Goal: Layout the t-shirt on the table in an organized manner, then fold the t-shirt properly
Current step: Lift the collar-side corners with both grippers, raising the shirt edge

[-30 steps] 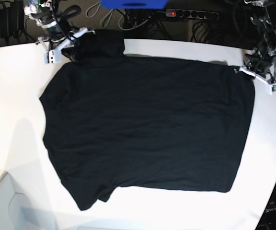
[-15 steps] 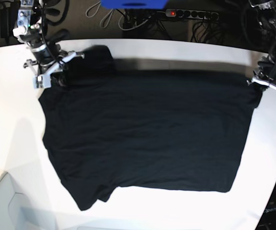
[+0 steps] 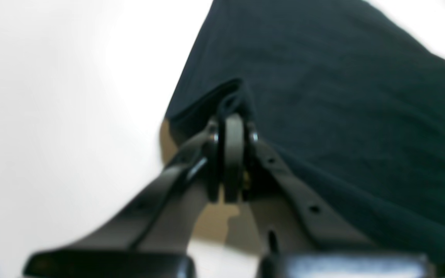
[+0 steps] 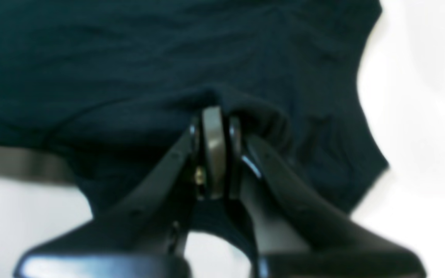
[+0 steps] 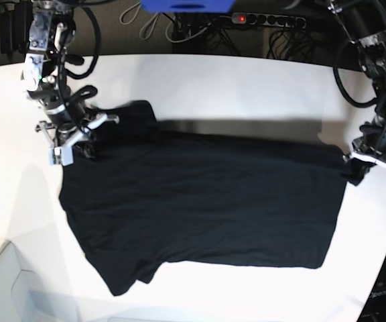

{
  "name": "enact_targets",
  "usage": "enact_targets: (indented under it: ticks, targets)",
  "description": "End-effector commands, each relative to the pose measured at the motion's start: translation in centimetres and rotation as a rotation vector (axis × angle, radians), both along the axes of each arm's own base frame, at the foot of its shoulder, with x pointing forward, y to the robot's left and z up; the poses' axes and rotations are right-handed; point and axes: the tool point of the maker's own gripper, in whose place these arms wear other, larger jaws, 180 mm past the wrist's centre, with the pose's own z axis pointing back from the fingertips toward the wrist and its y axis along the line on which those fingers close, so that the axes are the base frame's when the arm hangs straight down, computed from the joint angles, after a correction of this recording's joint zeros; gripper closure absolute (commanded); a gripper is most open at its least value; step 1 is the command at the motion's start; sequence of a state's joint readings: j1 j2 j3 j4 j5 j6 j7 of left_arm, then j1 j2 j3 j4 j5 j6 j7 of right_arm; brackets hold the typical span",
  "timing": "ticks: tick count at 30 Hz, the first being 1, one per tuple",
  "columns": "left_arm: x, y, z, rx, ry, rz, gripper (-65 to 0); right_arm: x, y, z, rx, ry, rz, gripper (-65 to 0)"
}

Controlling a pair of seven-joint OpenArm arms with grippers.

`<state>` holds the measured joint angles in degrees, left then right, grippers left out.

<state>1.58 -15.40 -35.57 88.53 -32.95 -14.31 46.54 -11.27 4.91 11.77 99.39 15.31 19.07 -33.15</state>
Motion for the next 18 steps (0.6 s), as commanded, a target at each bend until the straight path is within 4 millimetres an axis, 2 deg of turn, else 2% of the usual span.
enact_targets:
  ticks: [1, 5, 8, 14, 18]
  targets:
    - [1.2, 0.7, 1.7, 0.01, -0.052, 0.01, -0.1, 1.1, -0.5, 1.0, -0.003, -0.047, -0.01, 0.0]
    - [2.7, 1.2, 0.7, -0.048, -0.041, 0.036, -0.1, 2.2, -1.6, -0.2, -0.012, -0.018, -0.014, 0.0]
    - [3.2, 1.5, -0.4, -0.077, -0.02, 0.054, -0.1, 3.0, -1.9, -0.4, -0.007, -0.017, -0.024, 0.0]
    - [4.4, 1.5, -2.7, -0.157, 0.025, 0.081, -0.3, 4.4, -1.8, 0.7, -0.005, -0.05, -0.021, 0.0]
    - [5.7, 1.4, -2.7, -0.191, 0.023, 0.089, -0.4, 5.0, -1.7, 1.2, -0.003, -0.067, -0.019, 0.0]
